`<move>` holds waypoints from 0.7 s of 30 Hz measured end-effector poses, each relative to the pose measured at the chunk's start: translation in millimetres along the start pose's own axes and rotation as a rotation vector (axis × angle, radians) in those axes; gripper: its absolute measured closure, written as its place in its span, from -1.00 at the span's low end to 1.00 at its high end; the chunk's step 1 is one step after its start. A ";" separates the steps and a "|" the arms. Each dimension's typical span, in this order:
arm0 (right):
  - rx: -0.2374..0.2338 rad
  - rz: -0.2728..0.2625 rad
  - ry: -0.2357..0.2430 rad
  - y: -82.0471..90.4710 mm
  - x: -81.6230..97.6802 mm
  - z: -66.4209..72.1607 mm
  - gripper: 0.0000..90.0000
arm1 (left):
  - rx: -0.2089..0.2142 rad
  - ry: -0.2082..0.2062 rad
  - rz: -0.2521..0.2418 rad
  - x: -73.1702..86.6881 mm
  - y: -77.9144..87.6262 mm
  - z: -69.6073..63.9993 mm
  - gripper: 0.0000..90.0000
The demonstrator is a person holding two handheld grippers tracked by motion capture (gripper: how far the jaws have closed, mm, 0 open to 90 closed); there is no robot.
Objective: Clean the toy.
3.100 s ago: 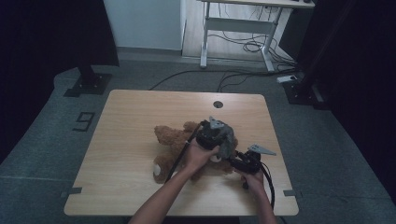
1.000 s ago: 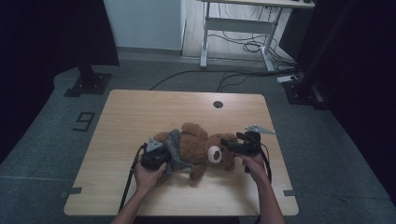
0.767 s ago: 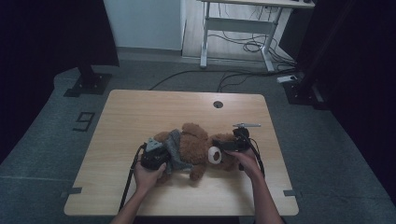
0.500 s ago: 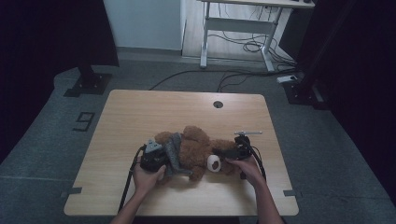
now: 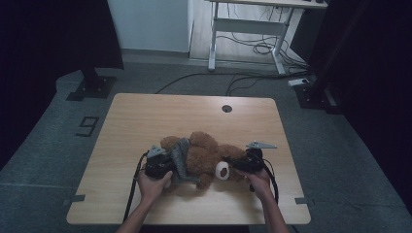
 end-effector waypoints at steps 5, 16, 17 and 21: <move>0.055 -0.118 0.103 5.4 -17.3 8.2 0.18 | 0.006 0.019 -0.017 -17.9 1.3 7.0 0.75; 0.139 -0.184 0.219 -7.7 -16.4 -7.7 0.09 | 0.028 0.000 -0.021 -31.8 6.8 8.2 0.74; 0.139 -0.180 0.222 -6.6 -10.7 -9.8 0.08 | 0.031 -0.009 -0.029 -33.0 11.4 4.9 0.73; 0.111 -0.200 0.209 -0.1 4.9 -14.1 0.05 | 0.006 -0.068 -0.067 -48.6 30.6 -10.4 0.73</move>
Point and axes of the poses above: each handheld gripper's, and its own axes: y roughly backward along the jaws, x roughly out of its underside, z roughly to its left, the point moved 6 cm from there along -y, roughly forward along the jaws, and after that the axes turned 9 degrees about z, right-handed, at the moved point
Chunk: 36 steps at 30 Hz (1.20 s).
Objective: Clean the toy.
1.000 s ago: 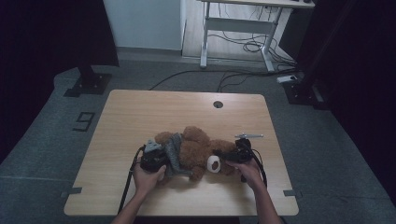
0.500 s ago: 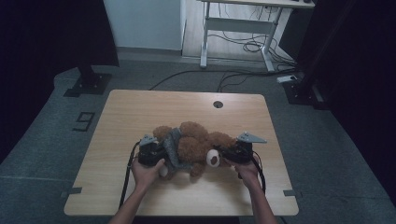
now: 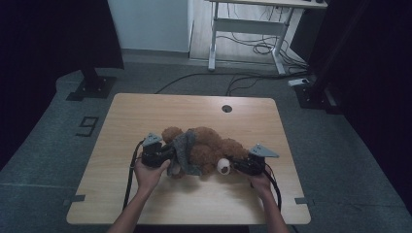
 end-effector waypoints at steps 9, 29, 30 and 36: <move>-0.035 -0.027 0.037 4.5 6.3 7.4 0.04 | 0.012 -0.076 0.053 -36.7 -21.9 -34.0 0.71; -0.074 -0.038 0.035 6.7 10.5 9.0 0.02 | -0.008 -0.080 0.130 -32.6 -65.3 -37.1 0.74; -0.074 -0.038 0.037 6.8 10.6 9.2 0.02 | -0.027 -0.076 0.125 -31.6 -62.5 -32.2 0.74; -0.078 -0.037 0.046 7.6 11.4 10.0 0.01 | -0.098 -0.026 0.139 -18.5 -49.4 3.9 0.74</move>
Point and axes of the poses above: each handheld gripper's, and its own axes: y roughly backward along the jaws, x roughly out of its underside, z roughly to its left, the point moved 6 cm from there along -y, roughly forward along the jaws, and after that the axes turned 9 degrees about z, right-handed, at the moved point
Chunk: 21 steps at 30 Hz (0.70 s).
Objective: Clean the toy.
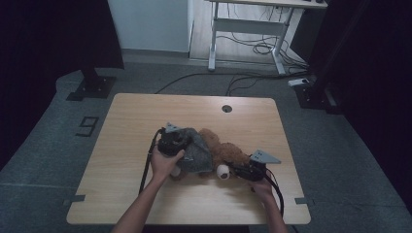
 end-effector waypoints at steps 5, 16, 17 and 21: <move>-0.010 0.003 0.003 0.2 0.0 0.9 -0.02 | -0.031 0.023 0.005 19.2 5.0 21.3 0.74; -0.016 0.008 -0.016 0.2 -0.7 0.3 -0.04 | -0.062 -0.013 0.016 14.8 16.0 16.4 0.74; -0.016 0.008 -0.016 0.4 -0.6 0.4 -0.04 | -0.064 -0.024 0.011 11.1 15.4 12.2 0.74; -0.015 0.008 -0.017 0.7 -0.3 0.5 -0.04 | -0.049 -0.088 -0.008 -7.0 9.3 -17.7 0.73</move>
Point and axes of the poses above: each handheld gripper's, and its own axes: y roughly backward along the jaws, x roughly out of its underside, z roughly to its left, the point moved 6 cm from there along -y, roughly forward along the jaws, and after that the axes turned 9 degrees about z, right-handed, at the moved point
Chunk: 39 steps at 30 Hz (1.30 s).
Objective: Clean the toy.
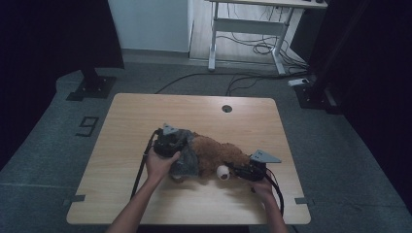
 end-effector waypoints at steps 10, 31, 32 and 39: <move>0.007 0.007 -0.011 0.0 0.3 -1.1 -0.04 | 0.014 -0.211 0.005 -13.6 -23.8 -78.1 0.72; 0.009 0.001 -0.010 -1.3 -0.2 -0.5 -0.16 | -0.006 0.064 -0.067 54.7 12.5 26.5 0.74; 0.017 0.000 -0.009 -1.4 -0.4 -0.4 -0.21 | -0.003 0.073 -0.067 56.7 12.7 28.5 0.74; 0.094 0.059 -0.046 -0.2 -8.2 4.0 -0.71 | -0.012 0.081 -0.080 62.6 7.7 27.3 0.75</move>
Point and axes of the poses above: each handheld gripper's, and its own axes: y roughly backward along the jaws, x roughly out of its underside, z roughly to its left, the point moved 6 cm from there along -y, roughly forward along the jaws, and after that the axes turned 9 degrees about z, right-handed, at the moved point
